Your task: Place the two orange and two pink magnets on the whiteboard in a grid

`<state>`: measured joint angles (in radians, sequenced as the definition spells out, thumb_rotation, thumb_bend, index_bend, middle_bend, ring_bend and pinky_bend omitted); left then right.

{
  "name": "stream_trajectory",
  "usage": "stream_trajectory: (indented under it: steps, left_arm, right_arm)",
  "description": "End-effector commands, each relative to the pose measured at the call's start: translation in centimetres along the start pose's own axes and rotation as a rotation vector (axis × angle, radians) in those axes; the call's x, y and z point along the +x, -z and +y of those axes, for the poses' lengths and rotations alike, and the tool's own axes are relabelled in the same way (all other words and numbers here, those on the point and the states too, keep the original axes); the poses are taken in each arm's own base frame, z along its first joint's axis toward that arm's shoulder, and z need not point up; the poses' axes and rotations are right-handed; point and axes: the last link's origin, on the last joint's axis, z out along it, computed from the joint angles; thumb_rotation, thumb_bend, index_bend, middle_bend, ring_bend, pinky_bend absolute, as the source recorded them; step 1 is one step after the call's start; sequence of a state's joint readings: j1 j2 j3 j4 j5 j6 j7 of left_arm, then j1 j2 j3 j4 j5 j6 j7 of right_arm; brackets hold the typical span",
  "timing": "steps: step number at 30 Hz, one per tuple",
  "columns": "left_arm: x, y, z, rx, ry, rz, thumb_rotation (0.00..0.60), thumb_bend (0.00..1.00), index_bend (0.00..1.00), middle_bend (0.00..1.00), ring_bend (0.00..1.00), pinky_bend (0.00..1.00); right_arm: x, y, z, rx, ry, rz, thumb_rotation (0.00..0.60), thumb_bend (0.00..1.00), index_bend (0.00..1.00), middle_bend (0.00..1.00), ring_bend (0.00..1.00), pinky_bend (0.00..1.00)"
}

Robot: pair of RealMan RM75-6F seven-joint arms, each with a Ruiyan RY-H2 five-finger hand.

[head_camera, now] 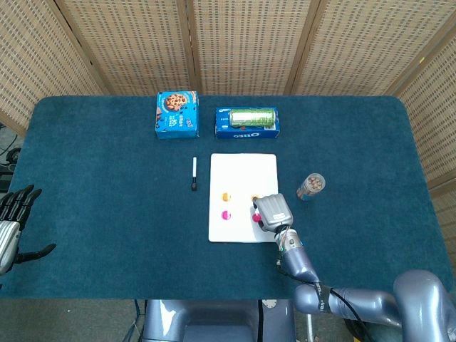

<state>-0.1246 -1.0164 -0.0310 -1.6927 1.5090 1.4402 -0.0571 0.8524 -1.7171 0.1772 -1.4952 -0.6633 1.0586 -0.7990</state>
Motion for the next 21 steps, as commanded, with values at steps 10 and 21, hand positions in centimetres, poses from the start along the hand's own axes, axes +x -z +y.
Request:
stream_trajectory:
  steps: [10, 21]
  left_arm:
    - [0.2, 0.1, -0.1, 0.0, 0.01, 0.003, 0.6, 0.0, 0.0, 0.0, 0.0, 0.0]
    - [0.4, 0.7, 0.1, -0.023, 0.015, 0.014, 0.6, 0.0, 0.0, 0.0, 0.0, 0.0]
  right_arm:
    - [3.8, 3.6, 0.9, 0.09, -0.049, 0.14, 0.6, 0.36, 0.37, 0.95, 0.94, 1.0]
    - [7.3, 15.2, 10.2, 0.244, -0.075, 0.488, 0.6, 0.24, 0.34, 0.34, 0.29, 0.48]
